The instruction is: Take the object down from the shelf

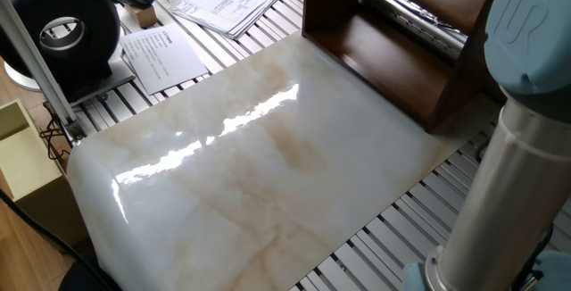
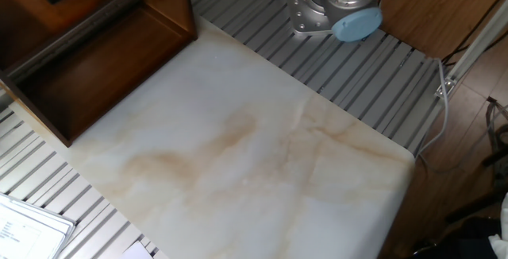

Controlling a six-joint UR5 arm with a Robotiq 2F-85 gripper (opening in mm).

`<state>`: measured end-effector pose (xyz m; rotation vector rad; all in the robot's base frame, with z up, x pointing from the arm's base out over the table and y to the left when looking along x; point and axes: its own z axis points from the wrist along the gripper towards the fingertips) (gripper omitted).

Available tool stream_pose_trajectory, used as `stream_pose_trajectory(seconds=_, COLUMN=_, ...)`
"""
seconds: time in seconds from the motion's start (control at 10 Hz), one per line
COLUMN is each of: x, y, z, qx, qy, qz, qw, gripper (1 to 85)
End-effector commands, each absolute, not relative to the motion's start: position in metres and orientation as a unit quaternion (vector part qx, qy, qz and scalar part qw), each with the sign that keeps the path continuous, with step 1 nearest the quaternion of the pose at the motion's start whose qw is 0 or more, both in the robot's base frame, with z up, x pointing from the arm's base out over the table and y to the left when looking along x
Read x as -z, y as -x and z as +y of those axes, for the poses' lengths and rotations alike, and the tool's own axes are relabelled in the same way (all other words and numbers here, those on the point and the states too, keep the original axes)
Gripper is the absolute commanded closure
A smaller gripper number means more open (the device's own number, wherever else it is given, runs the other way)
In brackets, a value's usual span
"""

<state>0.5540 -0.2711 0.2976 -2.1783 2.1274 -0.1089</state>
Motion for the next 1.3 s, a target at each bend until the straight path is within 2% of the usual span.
stream_pose_trajectory(seconds=0.0, x=-0.3, y=-0.55, z=-0.261, qx=0.022, qy=0.712, qz=0.7, qw=0.049, gripper=10.3)
stream_pose_trajectory(seconds=0.1, x=-0.301, y=-0.546, z=-0.257, qx=0.011, qy=0.707, qz=0.706, qw=0.048, gripper=33.7)
stream_pose_trajectory(seconds=0.2, x=-0.302, y=-0.54, z=-0.26, qx=0.008, qy=0.696, qz=0.717, qw=0.035, gripper=83.7)
stream_pose_trajectory(seconds=0.5, x=-0.324, y=-0.531, z=-0.251, qx=0.019, qy=0.676, qz=0.737, qw=0.017, gripper=84.7)
stream_pose_trajectory(seconds=0.7, x=-0.342, y=-0.519, z=-0.235, qx=0.026, qy=0.645, qz=0.764, qw=0.02, gripper=84.7)
stream_pose_trajectory(seconds=1.0, x=-0.344, y=-0.512, z=-0.213, qx=0.024, qy=0.606, qz=0.794, qw=0.036, gripper=84.7)
stream_pose_trajectory(seconds=1.2, x=-0.347, y=-0.512, z=-0.231, qx=0.044, qy=0.58, qz=0.813, qw=0.026, gripper=84.7)
